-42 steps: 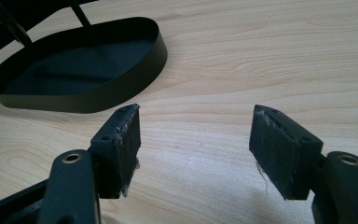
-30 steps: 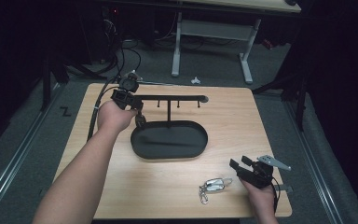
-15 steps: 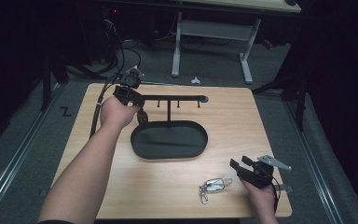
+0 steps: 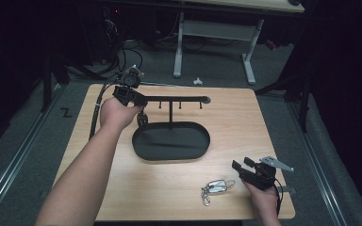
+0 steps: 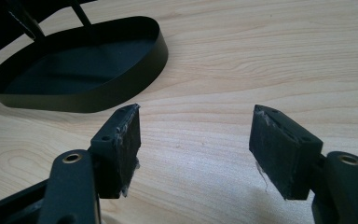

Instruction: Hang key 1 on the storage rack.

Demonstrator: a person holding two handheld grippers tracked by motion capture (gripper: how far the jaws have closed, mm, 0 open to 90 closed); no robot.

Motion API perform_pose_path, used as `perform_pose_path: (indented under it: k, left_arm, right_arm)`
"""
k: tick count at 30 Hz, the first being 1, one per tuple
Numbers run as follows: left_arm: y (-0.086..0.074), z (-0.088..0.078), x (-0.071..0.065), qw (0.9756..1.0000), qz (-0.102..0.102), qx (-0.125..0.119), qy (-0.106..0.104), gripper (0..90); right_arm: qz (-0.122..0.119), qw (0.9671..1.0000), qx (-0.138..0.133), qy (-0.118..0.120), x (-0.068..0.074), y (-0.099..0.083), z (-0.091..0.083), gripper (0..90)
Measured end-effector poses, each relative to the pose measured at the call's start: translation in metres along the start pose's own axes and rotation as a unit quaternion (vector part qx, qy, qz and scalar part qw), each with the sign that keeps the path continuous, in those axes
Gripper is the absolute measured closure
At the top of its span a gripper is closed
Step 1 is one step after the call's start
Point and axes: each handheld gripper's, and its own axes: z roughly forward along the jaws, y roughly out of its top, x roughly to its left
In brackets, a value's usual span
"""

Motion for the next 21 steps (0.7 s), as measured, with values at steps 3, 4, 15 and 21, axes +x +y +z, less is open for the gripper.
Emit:
perform_pose_path:
  k: [3,4,15,21]
  left_arm:
    - [-0.004,-0.005,-0.003,0.9999,0.012,0.003,0.007,53.0]
    - [-0.004,-0.005,-0.003,0.9999,0.012,0.003,0.007,52.2]
    - [-0.031,-0.020,0.003,0.9997,0.020,-0.009,0.014,40.1]
    - [-0.052,-0.022,0.010,0.9996,0.024,-0.010,0.015,35.3]
  right_arm:
    - [0.000,1.0000,0.000,0.000,0.000,0.000,0.000,33.9]
    - [0.000,1.0000,0.000,0.000,0.000,0.000,0.000,33.9]
    - [-0.004,1.0000,0.005,0.002,0.002,0.000,0.003,34.0]
    - [-0.002,0.9999,0.009,0.004,0.003,-0.001,0.005,34.7]
